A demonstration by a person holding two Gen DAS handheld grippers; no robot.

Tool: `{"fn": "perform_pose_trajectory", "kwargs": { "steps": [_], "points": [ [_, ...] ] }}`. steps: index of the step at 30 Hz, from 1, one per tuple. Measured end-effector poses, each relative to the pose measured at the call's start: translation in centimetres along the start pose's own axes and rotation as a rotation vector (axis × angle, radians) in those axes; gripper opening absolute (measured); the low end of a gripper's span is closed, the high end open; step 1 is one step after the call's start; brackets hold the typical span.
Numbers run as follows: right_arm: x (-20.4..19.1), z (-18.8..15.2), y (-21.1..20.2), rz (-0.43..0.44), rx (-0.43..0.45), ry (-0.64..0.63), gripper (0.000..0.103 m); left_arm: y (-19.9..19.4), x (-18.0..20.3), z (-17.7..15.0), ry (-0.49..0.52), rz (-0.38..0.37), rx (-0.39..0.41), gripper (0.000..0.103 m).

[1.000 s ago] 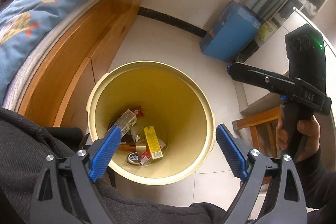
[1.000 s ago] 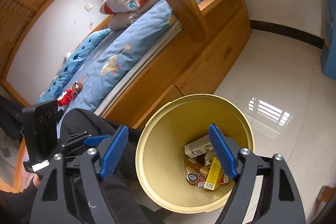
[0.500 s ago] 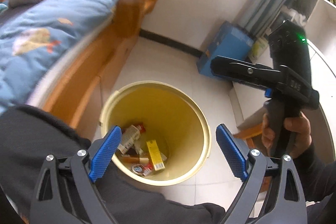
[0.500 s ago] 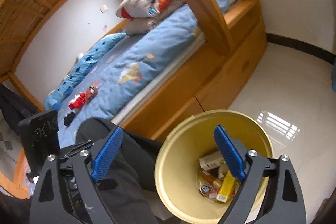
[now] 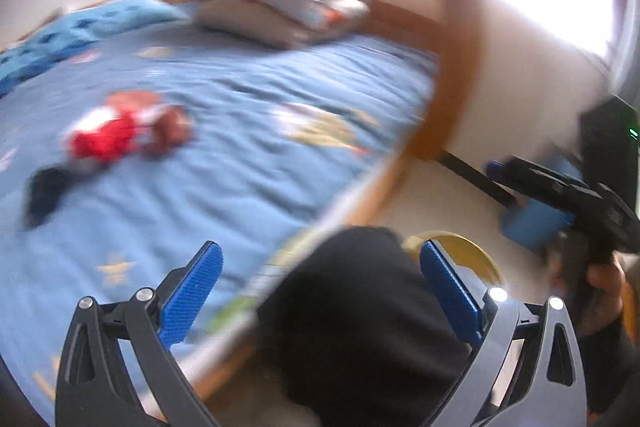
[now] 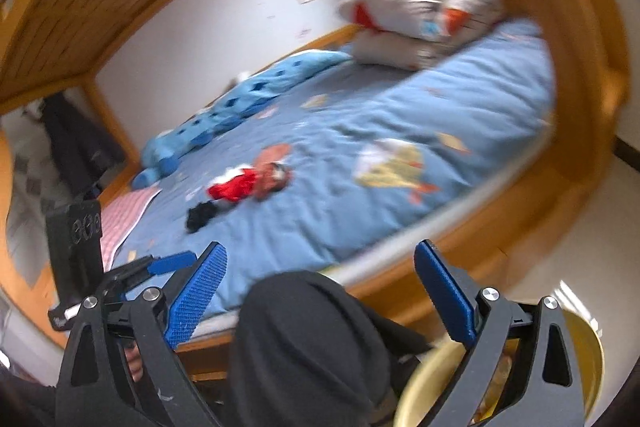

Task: Collect trash
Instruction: 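Move both tools back over the bed toward the black and brown socks, then grasp the black sock with the left tool while the right tool grasps the brown sock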

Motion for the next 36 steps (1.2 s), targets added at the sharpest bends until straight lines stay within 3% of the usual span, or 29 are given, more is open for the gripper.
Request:
{"fn": "perform_pose_trajectory", "kwargs": {
  "steps": [3, 6, 15, 20, 25, 36],
  "points": [
    [-2.6, 1.0, 3.0, 0.042, -0.034, -0.036, 0.093, -1.3, -4.0, 1.4, -0.052, 0.114, 0.050, 0.099],
    [-4.7, 1.4, 5.2, 0.081, -0.065, -0.064, 0.093, -2.2, -7.4, 2.6, -0.093, 0.181, 0.083, 0.099],
    [-8.5, 3.2, 12.9, 0.101, -0.139, -0.126, 0.095, -2.9, -14.4, 4.0, -0.161, 0.301, 0.118, 0.099],
    [-8.4, 3.4, 17.1, 0.070, -0.181, -0.130, 0.094, -1.3, -19.9, 3.9, -0.230, 0.381, 0.087, 0.099],
    [-7.6, 3.2, 21.2, 0.067, -0.220, -0.083, 0.094, 0.7, -24.4, 3.7, -0.306, 0.399, 0.041, 0.099],
    [-7.0, 2.7, 25.1, 0.087, -0.279, -0.051, 0.094, 6.4, -30.8, 4.5, -0.289, 0.481, -0.053, 0.097]
  ]
}}
Point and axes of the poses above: each gripper's, at about its wrist camera, not at the fingertips, and y roughly the way its jaws point, x to its right, z to its top, the point moved 9 cm from there along y, roughly the way its jaws point, and after that the axes turned 2 degrees about -y, right-handed, at the moved point
